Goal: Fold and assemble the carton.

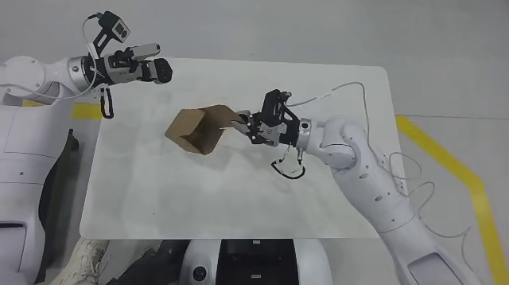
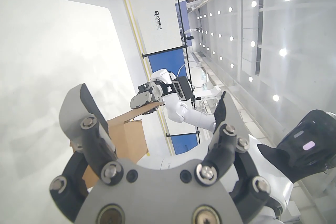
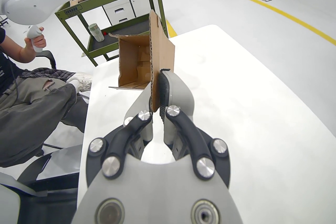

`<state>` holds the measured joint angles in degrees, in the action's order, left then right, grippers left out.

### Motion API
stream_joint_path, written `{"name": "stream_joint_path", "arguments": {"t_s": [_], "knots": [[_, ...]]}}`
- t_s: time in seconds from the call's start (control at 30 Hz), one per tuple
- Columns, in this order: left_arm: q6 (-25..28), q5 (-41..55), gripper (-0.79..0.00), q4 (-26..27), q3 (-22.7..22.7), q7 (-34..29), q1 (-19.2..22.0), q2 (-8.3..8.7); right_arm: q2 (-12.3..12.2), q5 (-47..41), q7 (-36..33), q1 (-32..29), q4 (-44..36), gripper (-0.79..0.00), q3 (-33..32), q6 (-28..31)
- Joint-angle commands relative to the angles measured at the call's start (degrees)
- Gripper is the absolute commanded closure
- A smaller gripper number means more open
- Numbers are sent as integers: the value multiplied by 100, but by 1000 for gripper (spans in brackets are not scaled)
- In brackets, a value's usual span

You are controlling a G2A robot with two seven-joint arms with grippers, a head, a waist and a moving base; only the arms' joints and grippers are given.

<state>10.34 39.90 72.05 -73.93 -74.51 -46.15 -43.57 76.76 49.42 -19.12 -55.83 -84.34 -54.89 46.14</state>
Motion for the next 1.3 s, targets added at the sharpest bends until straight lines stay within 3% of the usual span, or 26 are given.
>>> {"name": "stream_joint_path", "arguments": {"t_s": [0.0,0.27,0.43,0.67,1.0,1.27], "knots": [[18,2,-785,-3,7,-21,8,-2,0,4,-4,3,0,0,2,-2],[18,2,-785,-3,7,-21,8,-2,2,-39,28,-25,6,0,1,-33],[18,2,-785,-3,7,-21,8,-2,41,-1757,198,-240,138,0,56,13],[18,2,-785,-3,7,-21,8,-2,-59,-3717,-291,-542,244,0,-290,-284],[10,-136,-785,326,150,-64,-147,-42,-193,-4972,-673,-933,156,0,-794,-699],[16,-158,-785,203,604,-417,72,-175,-227,-5271,-752,-1023,191,0,-943,-687]]}}
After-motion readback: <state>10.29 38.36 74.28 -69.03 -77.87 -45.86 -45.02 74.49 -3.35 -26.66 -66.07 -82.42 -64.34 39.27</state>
